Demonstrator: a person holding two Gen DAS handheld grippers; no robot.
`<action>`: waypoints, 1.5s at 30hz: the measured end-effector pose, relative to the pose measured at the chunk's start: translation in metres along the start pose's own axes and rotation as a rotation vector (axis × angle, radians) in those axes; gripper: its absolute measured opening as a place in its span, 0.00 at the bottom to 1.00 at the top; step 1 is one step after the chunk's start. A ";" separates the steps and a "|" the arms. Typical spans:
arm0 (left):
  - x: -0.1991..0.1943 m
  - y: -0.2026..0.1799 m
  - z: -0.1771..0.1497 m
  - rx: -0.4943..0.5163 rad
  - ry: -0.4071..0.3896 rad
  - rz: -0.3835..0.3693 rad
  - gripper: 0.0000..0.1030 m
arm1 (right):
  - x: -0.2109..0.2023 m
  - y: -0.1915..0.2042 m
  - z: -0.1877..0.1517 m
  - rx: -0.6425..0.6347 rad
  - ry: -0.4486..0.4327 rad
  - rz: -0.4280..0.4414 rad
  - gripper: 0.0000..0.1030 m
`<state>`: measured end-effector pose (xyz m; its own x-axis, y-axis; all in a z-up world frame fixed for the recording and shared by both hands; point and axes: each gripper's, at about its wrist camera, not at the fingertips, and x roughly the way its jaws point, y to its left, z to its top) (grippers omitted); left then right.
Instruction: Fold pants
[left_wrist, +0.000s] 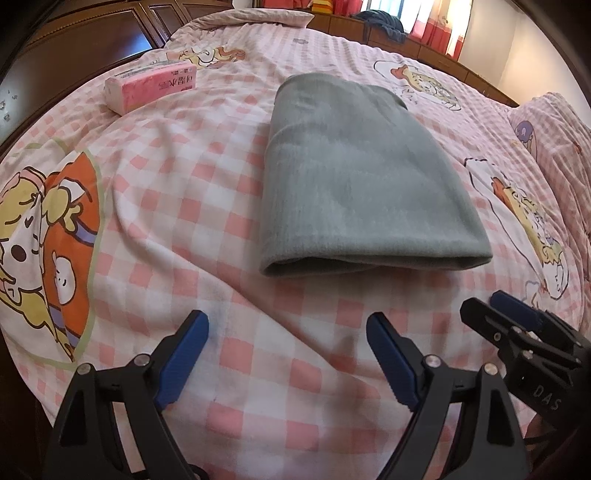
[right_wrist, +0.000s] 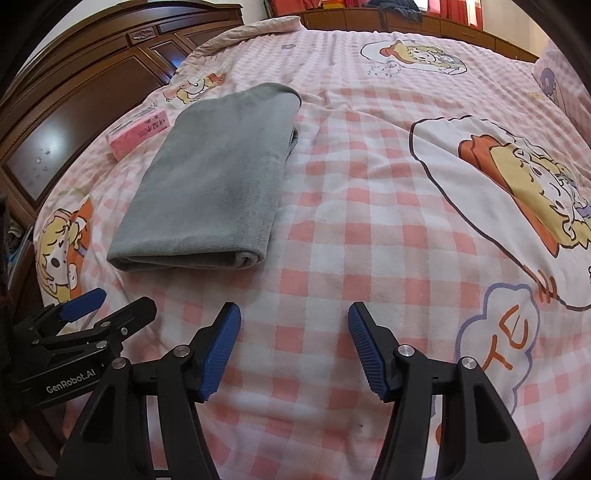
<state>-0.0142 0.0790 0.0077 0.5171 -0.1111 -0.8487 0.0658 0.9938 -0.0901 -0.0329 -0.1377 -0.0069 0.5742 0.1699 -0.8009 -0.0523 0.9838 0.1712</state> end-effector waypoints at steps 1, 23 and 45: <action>0.000 0.000 0.000 -0.002 -0.001 -0.001 0.88 | 0.000 0.000 0.000 -0.003 0.000 -0.002 0.60; 0.005 0.002 0.000 0.009 0.002 0.024 0.88 | 0.001 0.005 -0.001 -0.014 0.001 -0.002 0.60; 0.007 0.002 -0.001 0.010 0.004 0.025 0.88 | 0.001 0.006 -0.001 -0.014 0.001 -0.002 0.60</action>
<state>-0.0113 0.0803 0.0011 0.5150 -0.0858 -0.8529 0.0611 0.9961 -0.0633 -0.0336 -0.1321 -0.0070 0.5732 0.1679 -0.8020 -0.0627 0.9849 0.1614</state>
